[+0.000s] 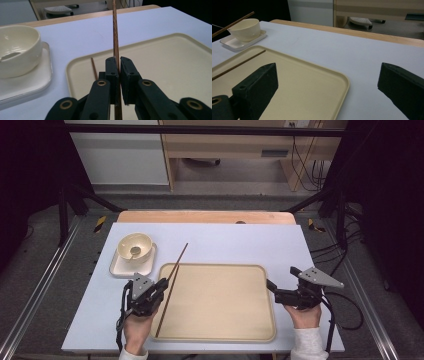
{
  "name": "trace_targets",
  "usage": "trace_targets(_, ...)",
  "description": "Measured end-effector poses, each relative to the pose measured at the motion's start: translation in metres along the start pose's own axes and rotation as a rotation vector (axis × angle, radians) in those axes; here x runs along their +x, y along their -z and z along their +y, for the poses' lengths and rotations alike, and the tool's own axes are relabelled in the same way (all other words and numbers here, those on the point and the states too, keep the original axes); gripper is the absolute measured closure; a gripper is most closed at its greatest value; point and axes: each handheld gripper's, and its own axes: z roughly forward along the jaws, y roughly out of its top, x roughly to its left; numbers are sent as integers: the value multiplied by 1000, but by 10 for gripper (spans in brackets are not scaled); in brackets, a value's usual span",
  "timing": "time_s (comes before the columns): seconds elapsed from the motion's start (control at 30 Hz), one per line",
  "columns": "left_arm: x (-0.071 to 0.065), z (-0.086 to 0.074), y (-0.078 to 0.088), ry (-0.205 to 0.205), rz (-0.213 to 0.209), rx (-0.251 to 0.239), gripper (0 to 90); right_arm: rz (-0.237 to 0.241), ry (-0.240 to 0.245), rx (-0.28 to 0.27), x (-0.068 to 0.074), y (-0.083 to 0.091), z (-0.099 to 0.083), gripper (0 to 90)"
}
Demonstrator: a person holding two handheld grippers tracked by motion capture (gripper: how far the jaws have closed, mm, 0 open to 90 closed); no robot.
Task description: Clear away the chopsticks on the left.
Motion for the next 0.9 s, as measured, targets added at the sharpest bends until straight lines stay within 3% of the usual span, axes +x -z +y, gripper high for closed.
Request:
trace_targets(0.17,-8,-8,-4,17,-13,-6,846,2,1,-1,1,0,0,35)
trace_targets(0.2,-9,-12,-6,44,-19,-10,846,3,0,-1,1,0,0,35)
trace_targets(0.47,-17,-23,-12,89,-26,-14,846,4,1,-3,1,1,1,35)
trace_targets(0.5,-19,-25,-13,89,-8,-6,846,4,1,-4,1,1,1,35)
trace_targets(0.7,-23,-36,-16,111,7,15,845,5,7,4,1,-1,0,35)
trace_targets(0.9,-26,-45,-20,108,21,40,846,6,8,6,2,-1,0,35)
